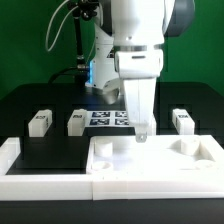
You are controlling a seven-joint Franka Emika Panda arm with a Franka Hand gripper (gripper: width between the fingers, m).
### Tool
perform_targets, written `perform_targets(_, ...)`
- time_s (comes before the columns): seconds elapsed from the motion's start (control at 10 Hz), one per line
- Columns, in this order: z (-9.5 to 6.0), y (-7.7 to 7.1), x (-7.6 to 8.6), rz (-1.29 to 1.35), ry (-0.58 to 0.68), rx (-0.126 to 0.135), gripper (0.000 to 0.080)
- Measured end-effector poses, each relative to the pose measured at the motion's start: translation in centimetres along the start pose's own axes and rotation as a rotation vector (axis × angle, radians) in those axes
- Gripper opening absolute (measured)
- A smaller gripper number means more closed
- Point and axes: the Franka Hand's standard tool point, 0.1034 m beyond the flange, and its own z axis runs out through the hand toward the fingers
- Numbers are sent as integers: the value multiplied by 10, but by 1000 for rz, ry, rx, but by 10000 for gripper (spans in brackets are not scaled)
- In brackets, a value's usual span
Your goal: Assemble desk
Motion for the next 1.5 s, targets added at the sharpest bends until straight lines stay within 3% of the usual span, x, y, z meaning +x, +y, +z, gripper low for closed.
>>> perform_targets(0.2,-15,-5,24,177,-3,-1,649)
perform_targets(0.5,-24,-15,74,525,9,-14,649)
perform_targets(1.1,-23,-19,81,905,20,4,649)
perform_targets(1.2,-22,-26,85,1059,-6,29,649)
perform_targets(1.4,-23,-27,89,1096,-24,40,649)
perform_targets(1.5,-22,-30,88,1095,-50,58,649)
